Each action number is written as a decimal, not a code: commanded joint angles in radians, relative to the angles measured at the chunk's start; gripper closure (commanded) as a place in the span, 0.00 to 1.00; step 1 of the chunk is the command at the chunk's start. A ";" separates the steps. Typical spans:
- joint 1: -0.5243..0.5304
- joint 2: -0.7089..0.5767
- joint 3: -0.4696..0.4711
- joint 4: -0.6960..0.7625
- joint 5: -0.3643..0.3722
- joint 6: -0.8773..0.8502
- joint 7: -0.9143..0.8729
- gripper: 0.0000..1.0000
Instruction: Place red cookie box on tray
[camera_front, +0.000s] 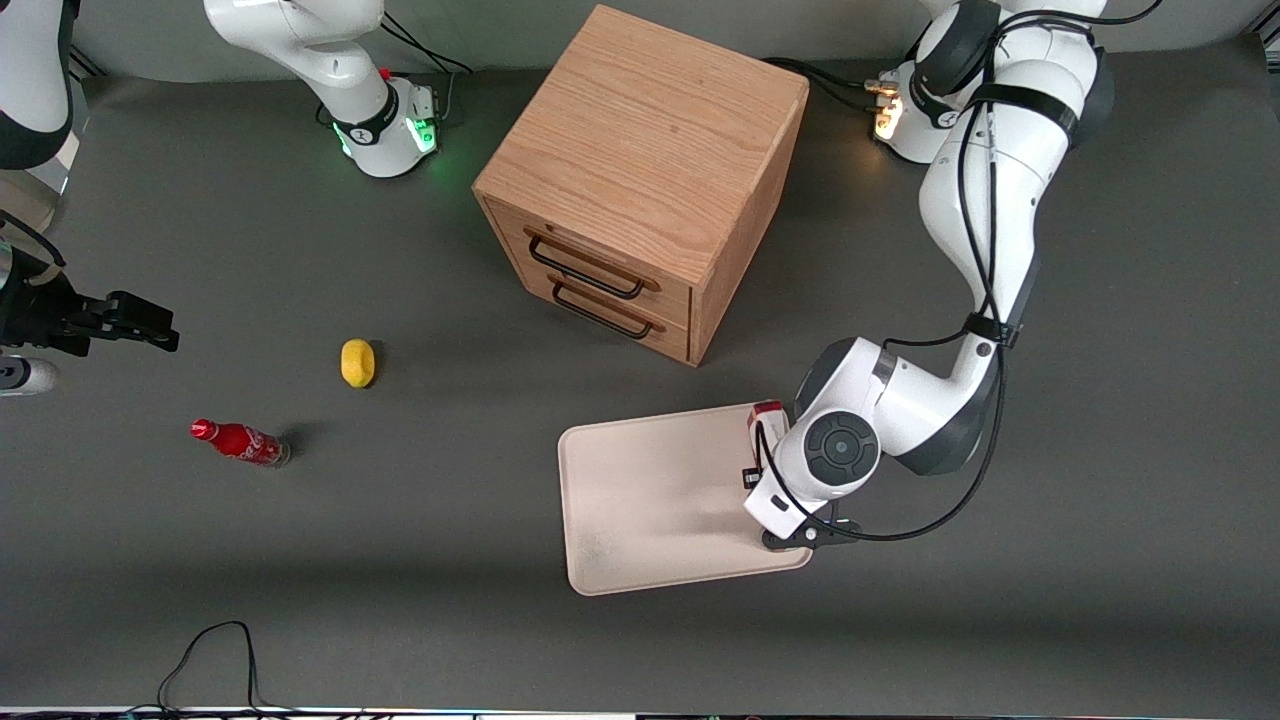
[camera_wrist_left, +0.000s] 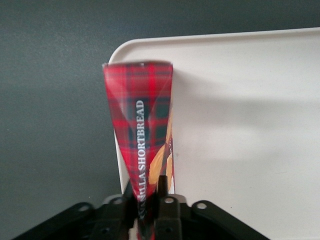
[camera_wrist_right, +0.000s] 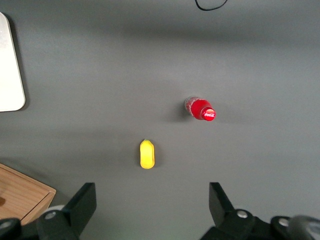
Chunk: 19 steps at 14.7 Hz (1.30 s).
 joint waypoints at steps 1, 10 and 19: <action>-0.003 -0.018 0.007 -0.022 0.013 0.013 -0.025 0.00; 0.077 -0.142 -0.003 -0.028 0.007 -0.135 -0.009 0.00; 0.434 -0.768 -0.013 -0.523 -0.151 -0.257 0.425 0.00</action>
